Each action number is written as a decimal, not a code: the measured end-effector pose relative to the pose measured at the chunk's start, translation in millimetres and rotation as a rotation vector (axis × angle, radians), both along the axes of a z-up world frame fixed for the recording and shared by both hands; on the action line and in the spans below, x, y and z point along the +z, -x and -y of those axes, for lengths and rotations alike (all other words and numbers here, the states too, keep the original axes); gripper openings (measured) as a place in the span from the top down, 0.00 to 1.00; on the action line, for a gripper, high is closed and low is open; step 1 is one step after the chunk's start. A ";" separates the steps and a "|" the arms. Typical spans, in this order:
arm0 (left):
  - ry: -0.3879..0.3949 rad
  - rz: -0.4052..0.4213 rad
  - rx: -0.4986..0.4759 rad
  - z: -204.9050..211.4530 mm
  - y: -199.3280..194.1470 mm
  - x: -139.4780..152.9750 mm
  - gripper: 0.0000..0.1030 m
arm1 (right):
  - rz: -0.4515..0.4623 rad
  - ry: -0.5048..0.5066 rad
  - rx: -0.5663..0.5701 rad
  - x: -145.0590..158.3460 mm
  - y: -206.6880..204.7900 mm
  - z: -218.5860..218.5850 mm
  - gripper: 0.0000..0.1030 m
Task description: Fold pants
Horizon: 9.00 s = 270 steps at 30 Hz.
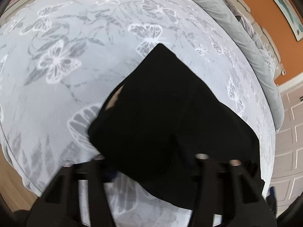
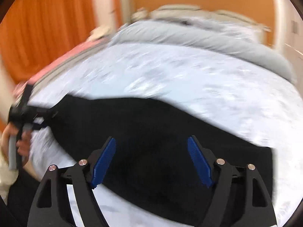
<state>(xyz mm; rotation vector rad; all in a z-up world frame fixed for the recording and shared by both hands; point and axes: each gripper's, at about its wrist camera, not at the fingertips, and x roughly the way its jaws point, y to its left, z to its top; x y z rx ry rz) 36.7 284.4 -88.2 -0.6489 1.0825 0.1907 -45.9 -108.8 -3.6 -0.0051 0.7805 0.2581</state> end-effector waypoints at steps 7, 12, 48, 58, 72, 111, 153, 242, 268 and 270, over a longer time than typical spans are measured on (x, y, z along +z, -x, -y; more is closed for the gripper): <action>-0.119 0.153 -0.047 41.7 3.3 48.2 0.83 | -0.083 -0.142 -0.357 -2.2 -5.7 124.0 0.26; -0.279 0.369 -0.211 135.7 16.4 110.0 0.71 | -0.082 -0.174 -0.409 -3.1 -1.3 151.4 0.26; -0.457 0.248 -0.125 49.2 27.0 78.0 0.05 | -0.270 -0.254 0.069 -68.1 -109.8 -86.6 0.78; -0.430 0.284 -0.170 79.5 20.4 85.6 0.05 | -0.029 -0.436 0.106 47.4 -44.2 -18.1 0.81; -0.364 0.297 -0.401 202.5 9.7 75.0 0.05 | -0.106 -0.399 -0.323 -1.7 59.9 204.3 0.99; -0.346 0.181 -0.582 273.0 5.1 37.8 0.05 | -0.009 -0.212 -0.191 21.5 2.1 145.1 0.78; -0.337 0.344 -0.478 201.2 26.6 65.3 0.06 | -0.268 -0.236 -0.343 -21.2 -12.9 175.6 0.29; -0.565 0.240 -0.595 264.5 17.8 46.7 0.07 | -0.055 -0.118 -0.084 13.5 -19.9 51.2 0.84; -0.519 0.201 -0.371 133.7 15.8 59.1 0.05 | -0.160 -0.188 0.063 -34.1 -112.2 -77.9 0.83; -0.514 0.225 -0.402 145.1 19.3 62.0 0.05 | -0.122 -0.101 -0.013 -12.4 -97.4 -43.7 0.78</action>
